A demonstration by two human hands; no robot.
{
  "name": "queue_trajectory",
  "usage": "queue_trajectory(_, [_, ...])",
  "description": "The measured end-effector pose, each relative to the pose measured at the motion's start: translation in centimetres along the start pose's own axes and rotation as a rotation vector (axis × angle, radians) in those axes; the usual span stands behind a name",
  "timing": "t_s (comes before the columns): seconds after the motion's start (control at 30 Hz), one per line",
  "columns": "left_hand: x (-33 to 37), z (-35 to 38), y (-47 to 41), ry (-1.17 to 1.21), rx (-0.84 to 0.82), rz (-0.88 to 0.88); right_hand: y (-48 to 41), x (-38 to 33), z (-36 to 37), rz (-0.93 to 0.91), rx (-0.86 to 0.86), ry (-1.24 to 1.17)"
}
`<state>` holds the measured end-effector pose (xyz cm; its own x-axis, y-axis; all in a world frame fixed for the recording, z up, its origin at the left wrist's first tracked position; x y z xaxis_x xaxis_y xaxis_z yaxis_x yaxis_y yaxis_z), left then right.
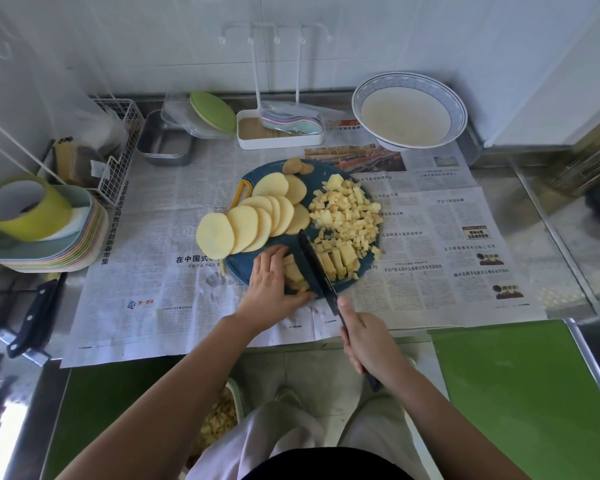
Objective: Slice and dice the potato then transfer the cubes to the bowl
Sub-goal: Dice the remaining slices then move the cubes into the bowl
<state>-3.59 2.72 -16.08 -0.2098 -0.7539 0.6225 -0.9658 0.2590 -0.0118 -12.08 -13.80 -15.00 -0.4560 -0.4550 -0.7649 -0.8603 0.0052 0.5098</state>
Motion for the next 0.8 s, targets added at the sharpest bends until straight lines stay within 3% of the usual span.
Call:
queue_trajectory(0.2, [-1.5, -1.3, 0.7, 0.008, -0.051, -0.024, 0.4, -0.2, 0.8, -0.005, -0.016, -0.037])
queue_trajectory(0.63, [-1.1, -1.4, 2.5, -0.134, 0.304, -0.102, 0.9, -0.3, 2.3, 0.002, 0.019, -0.031])
queue_trajectory(0.8, [-0.8, -1.7, 2.6, 0.001, 0.220, -0.079, 0.8, -0.8, 2.1, -0.082, 0.083, 0.054])
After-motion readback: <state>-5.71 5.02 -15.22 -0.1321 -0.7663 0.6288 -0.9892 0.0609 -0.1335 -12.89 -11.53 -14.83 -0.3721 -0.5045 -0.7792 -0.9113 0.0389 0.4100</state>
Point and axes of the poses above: each hand's wrist, its own y-axis away from the middle knuckle, its own z-axis out of the palm, x = y × z, the point moved 5 cm from there along -y, towards the middle knuckle
